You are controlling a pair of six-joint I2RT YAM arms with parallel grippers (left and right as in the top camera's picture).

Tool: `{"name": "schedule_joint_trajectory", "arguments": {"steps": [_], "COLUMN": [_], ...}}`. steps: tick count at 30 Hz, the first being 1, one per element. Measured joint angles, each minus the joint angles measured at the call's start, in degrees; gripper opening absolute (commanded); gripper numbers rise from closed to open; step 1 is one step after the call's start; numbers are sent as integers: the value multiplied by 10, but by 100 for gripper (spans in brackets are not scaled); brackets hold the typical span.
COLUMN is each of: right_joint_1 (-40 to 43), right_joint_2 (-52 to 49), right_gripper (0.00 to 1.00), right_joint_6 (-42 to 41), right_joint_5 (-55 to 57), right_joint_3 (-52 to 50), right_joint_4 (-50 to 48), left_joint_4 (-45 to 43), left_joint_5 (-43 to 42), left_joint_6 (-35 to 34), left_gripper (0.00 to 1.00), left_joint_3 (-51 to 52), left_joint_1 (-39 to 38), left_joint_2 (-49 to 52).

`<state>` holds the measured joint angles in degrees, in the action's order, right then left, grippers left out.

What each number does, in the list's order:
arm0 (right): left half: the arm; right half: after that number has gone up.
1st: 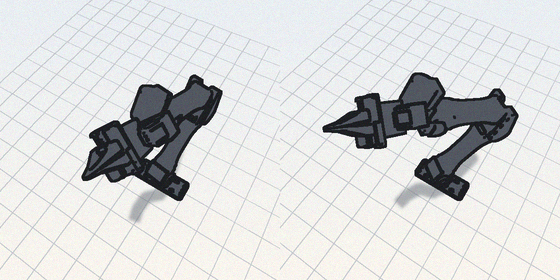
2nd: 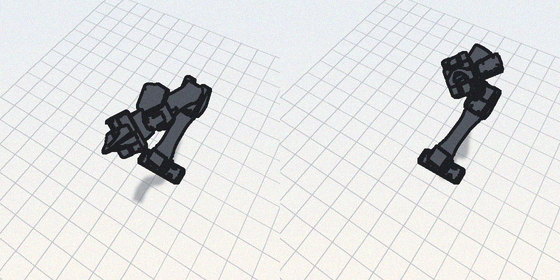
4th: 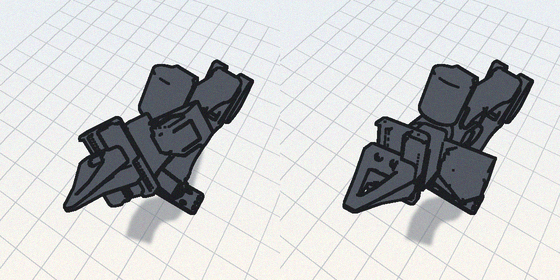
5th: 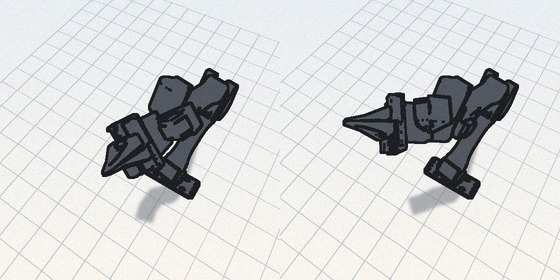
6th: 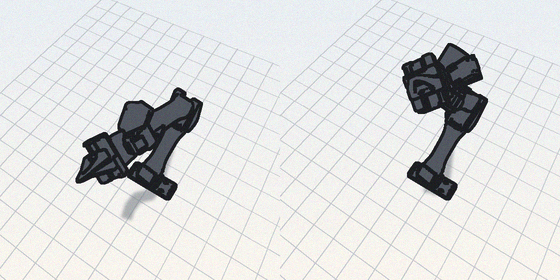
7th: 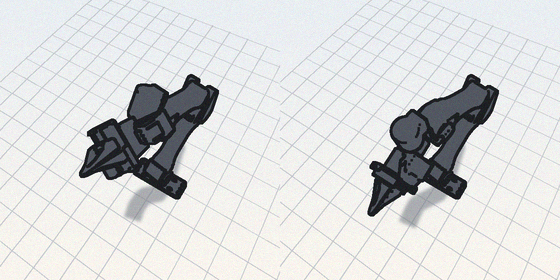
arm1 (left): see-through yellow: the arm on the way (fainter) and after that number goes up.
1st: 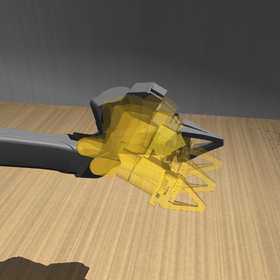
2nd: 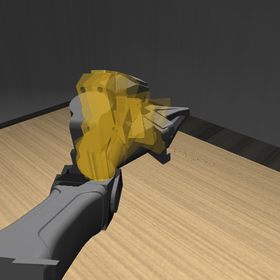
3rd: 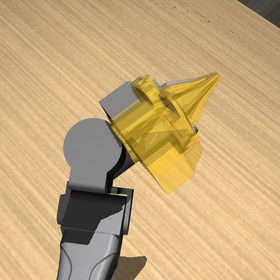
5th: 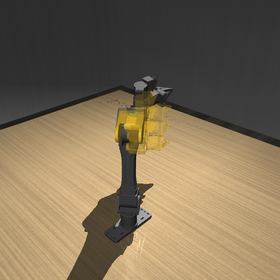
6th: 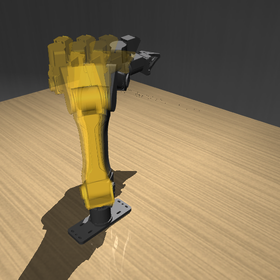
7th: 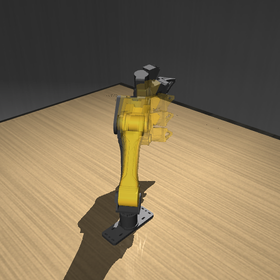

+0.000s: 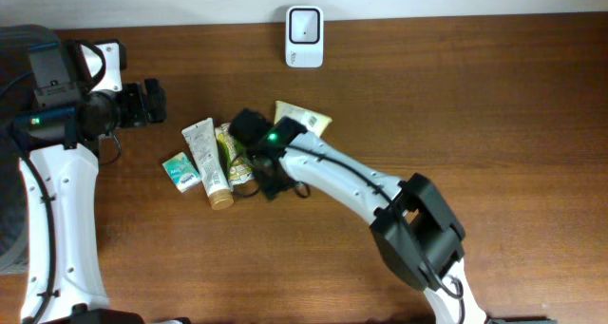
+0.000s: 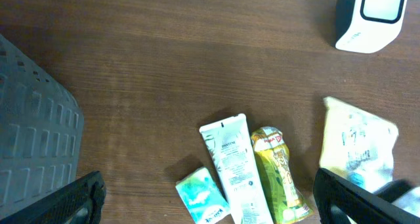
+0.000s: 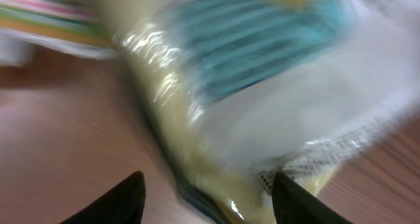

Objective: Scan the item barcode
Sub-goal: 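Grasp the yellow snack bag with the right gripper and lift it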

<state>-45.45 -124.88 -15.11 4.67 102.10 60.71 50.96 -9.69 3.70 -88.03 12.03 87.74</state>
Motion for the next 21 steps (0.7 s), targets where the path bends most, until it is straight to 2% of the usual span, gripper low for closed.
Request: {"name": "schedule_joint_trajectory", "arguments": {"steps": [4,7,10,12,15,17,20,21], "right_joint_1": [91,161,223,247,262,261,261,261], "right_joint_2": [0,0,0,1,17,31,33,29], "right_gripper": [56,57,63,62,30,27,8,4], "right_joint_6": [-55,-76,-76,-53,-3,12,21,18], "right_joint_5": [62,66,25,-25,-112,-140,-136,-132], "right_joint_3": [-1,-1,4,22,70,89,83,78], "right_joint_4": [45,57,64,60,30,-19,-88,-117], "left_joint_4": [0,0,0,0,0,0,0,0], "left_joint_5": [0,0,0,0,0,0,0,0], "left_joint_6": [0,0,0,0,0,0,0,0], "left_gripper": [99,99,99,99,99,99,99,99], "left_joint_3": [0,0,0,0,0,0,0,0], "left_joint_1": [0,0,0,0,0,0,0,0], "left_joint_2": [0,0,0,0,0,0,0,0]}}
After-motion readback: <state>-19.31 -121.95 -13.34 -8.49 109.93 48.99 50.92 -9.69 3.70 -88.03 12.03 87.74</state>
